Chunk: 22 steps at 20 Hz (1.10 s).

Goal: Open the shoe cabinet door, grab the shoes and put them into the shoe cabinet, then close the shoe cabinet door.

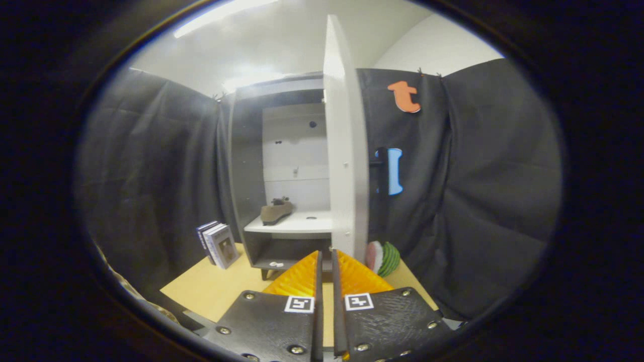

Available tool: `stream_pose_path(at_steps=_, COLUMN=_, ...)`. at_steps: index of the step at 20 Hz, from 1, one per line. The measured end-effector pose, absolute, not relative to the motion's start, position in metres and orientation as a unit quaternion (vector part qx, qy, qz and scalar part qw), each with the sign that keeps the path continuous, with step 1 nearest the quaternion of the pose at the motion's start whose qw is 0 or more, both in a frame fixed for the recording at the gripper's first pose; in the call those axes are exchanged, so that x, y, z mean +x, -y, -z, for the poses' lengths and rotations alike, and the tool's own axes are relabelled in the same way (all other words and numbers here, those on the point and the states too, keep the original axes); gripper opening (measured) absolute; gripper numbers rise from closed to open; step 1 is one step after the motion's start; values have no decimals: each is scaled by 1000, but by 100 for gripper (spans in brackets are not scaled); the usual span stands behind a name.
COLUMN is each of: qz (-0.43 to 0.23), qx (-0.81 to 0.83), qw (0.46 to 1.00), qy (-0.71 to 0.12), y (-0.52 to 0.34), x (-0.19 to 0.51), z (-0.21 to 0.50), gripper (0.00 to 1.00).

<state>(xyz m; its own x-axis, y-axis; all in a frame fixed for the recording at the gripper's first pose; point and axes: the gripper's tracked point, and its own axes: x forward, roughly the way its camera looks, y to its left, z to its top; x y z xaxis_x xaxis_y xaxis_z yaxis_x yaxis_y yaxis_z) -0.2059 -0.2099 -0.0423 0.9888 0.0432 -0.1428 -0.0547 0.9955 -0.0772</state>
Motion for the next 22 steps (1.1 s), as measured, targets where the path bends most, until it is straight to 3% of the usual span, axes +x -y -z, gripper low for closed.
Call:
stream_pose_path(at_steps=7, qz=-62, qx=-29, qw=990, qy=-123, y=135, x=-161, z=120, gripper=8)
stream_pose_path(at_steps=14, qz=-35, qx=-2, qw=980, qy=-196, y=107, x=-105, z=214, gripper=8)
stream_pose_path(at_steps=21, qz=-40, qx=-48, qw=960, qy=-273, y=95, x=-76, z=324, gripper=15)
stream_pose_path(at_steps=22, qz=-38, qx=-54, qw=956, qy=-286, y=96, x=-73, z=341, gripper=20)
